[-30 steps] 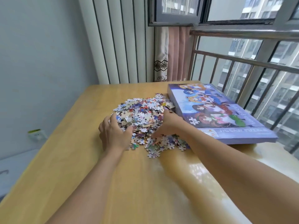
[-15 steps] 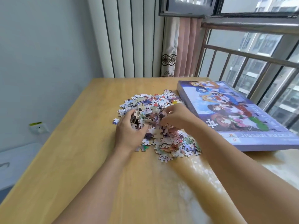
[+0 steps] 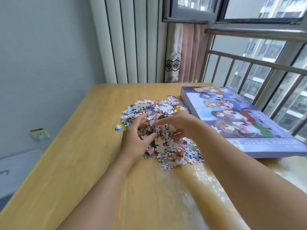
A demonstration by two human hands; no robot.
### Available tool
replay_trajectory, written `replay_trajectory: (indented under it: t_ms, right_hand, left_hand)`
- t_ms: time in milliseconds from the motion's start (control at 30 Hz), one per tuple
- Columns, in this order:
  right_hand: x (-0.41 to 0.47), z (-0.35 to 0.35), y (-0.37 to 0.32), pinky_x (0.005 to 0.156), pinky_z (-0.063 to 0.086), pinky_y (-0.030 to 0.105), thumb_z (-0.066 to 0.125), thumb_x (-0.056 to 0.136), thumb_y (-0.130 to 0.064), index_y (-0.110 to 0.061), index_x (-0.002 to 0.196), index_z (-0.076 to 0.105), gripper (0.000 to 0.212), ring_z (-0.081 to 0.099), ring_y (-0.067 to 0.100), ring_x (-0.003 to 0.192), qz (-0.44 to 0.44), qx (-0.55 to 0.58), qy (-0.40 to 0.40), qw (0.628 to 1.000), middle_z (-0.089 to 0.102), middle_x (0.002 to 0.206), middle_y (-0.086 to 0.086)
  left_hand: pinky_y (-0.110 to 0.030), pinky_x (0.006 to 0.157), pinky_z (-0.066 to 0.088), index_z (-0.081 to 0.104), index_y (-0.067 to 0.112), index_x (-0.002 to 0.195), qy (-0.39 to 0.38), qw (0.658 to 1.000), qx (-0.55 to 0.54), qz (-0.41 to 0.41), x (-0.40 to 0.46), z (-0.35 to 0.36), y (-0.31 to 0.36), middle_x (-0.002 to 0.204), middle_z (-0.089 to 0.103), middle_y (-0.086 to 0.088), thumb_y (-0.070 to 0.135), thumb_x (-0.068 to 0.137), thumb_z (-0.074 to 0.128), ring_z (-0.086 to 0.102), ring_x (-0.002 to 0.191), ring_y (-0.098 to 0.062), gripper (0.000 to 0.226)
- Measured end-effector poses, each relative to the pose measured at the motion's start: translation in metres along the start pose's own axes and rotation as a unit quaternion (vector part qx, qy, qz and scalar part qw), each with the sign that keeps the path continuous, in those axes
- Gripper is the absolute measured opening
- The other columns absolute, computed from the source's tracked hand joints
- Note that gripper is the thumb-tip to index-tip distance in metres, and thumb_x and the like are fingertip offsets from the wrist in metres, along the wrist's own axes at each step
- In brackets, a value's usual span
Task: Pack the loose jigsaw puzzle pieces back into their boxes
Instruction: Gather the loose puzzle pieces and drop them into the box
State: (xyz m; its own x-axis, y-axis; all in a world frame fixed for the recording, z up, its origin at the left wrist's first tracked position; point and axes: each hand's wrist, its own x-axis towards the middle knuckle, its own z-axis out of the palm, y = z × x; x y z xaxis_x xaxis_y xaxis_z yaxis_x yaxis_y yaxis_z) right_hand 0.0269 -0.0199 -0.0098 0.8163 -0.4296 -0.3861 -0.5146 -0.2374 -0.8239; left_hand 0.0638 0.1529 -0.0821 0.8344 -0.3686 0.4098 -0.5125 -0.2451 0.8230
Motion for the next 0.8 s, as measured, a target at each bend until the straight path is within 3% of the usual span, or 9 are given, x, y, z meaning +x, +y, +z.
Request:
replay_trajectory:
  t_ms: [67,133,267,400,467,567,700,800]
  right_hand:
    - [-0.001,-0.002,0.001,0.066,0.062,0.037,0.089,0.072,-0.037,-0.006,0.13,0.058,0.072,0.06,0.023,0.078,0.025,0.017,-0.003,1.0,0.054,0.11,0.006]
    - [-0.005,-0.003,0.0,0.078,0.063,0.045,0.083,0.08,-0.042,-0.011,0.137,0.051,0.073,0.059,0.026,0.092,0.045,0.023,-0.034,0.998,0.047,0.135,0.006]
    - [-0.007,-0.001,-0.004,0.088,0.058,0.048,0.082,0.07,-0.061,-0.02,0.144,0.049,0.091,0.045,0.03,0.129,0.034,0.003,-0.09,0.995,0.035,0.156,0.001]
    - [0.003,0.004,-0.006,0.09,0.057,0.051,0.091,0.066,-0.045,-0.003,0.14,0.049,0.095,0.055,0.038,0.12,0.033,-0.078,-0.015,0.996,0.05,0.145,0.015]
    - [0.009,0.004,-0.005,0.08,0.059,0.047,0.094,0.063,-0.042,-0.004,0.137,0.055,0.091,0.06,0.034,0.099,0.027,-0.082,-0.004,0.996,0.058,0.131,0.015]
    - [0.008,-0.003,-0.001,0.061,0.057,0.035,0.093,0.067,-0.034,-0.007,0.125,0.062,0.071,0.054,0.024,0.071,0.016,-0.043,-0.001,0.999,0.059,0.101,0.01]
    - [-0.001,-0.022,0.016,0.061,0.057,0.038,0.089,0.074,-0.024,-0.003,0.12,0.062,0.057,0.05,0.02,0.069,-0.001,0.018,0.022,1.0,0.047,0.084,0.004]
    - [-0.01,-0.031,0.028,0.058,0.048,0.033,0.091,0.07,-0.025,-0.006,0.125,0.062,0.065,0.055,0.021,0.076,-0.01,0.042,0.021,0.999,0.059,0.1,0.005]
  left_hand:
    - [-0.023,0.091,0.052,0.055,0.034,0.137,0.002,1.0,-0.005,-0.001,0.0,-0.001,0.0,0.127,0.062,0.018,0.023,0.079,0.083,0.054,0.117,0.01,0.066]
    - [-0.025,0.093,0.052,0.06,0.034,0.131,-0.007,1.0,0.002,0.01,0.001,0.0,0.0,0.121,0.064,0.02,0.021,0.08,0.082,0.057,0.113,0.01,0.058]
    - [-0.007,0.088,0.046,0.055,0.037,0.135,-0.029,0.999,-0.002,0.014,-0.002,0.003,0.004,0.113,0.063,0.025,0.016,0.079,0.083,0.055,0.11,0.015,0.066]
    - [-0.011,0.08,0.05,0.053,0.029,0.131,-0.013,0.999,-0.047,0.012,-0.002,0.004,0.0,0.113,0.066,0.014,0.001,0.078,0.076,0.062,0.107,0.003,0.065]
    - [-0.015,0.079,0.052,0.052,0.03,0.127,0.004,0.998,-0.063,0.004,-0.002,0.003,0.001,0.112,0.064,0.012,-0.001,0.076,0.076,0.062,0.104,0.002,0.064]
    - [-0.02,0.08,0.053,0.056,0.025,0.126,0.03,0.998,-0.061,0.006,-0.002,0.001,0.001,0.11,0.064,0.012,0.008,0.076,0.078,0.06,0.103,0.002,0.058]
    - [-0.022,0.083,0.048,0.058,0.028,0.127,0.034,0.999,-0.04,-0.004,0.0,0.001,0.0,0.112,0.063,0.016,0.025,0.073,0.074,0.058,0.105,0.002,0.057]
    - [-0.021,0.091,0.047,0.063,0.026,0.126,-0.004,1.0,0.018,-0.003,-0.001,0.005,-0.001,0.114,0.066,0.015,0.023,0.081,0.077,0.06,0.106,-0.001,0.047]
